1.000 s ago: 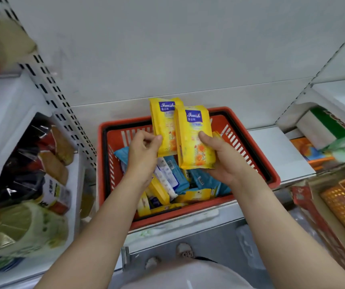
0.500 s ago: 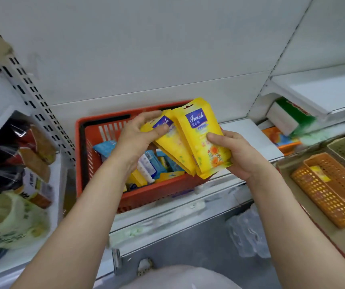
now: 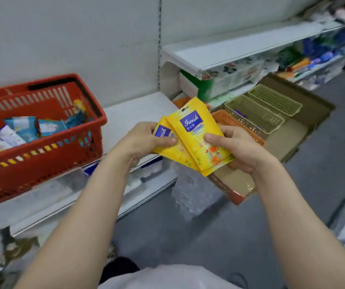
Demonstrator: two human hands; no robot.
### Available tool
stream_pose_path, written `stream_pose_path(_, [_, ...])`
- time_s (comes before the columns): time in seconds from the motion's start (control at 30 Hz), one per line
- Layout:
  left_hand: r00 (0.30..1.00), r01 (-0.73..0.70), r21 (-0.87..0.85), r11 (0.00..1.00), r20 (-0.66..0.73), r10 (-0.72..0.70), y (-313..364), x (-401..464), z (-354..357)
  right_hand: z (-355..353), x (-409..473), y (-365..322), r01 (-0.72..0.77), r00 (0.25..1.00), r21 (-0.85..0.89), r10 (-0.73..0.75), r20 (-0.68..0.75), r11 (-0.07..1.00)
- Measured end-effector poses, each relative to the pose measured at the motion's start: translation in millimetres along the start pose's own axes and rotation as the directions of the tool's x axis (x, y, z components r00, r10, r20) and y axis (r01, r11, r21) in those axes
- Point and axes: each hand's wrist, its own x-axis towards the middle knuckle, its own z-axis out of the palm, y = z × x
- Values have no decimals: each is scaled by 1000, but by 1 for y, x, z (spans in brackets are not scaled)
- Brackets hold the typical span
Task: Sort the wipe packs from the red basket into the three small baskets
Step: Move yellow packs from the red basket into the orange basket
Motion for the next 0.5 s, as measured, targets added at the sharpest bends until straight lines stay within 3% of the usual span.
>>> stream_pose_path(0.23, [970,42,-192,980,-229,-86,-12,28,100,-118,-27,27,25,938,-39,-37,-346,999])
stream_pose_path(0.5, [906,-32,-306,952,-410,-101,-10,124,136,-200,47,41,-47,905,-118,-7,-424,992])
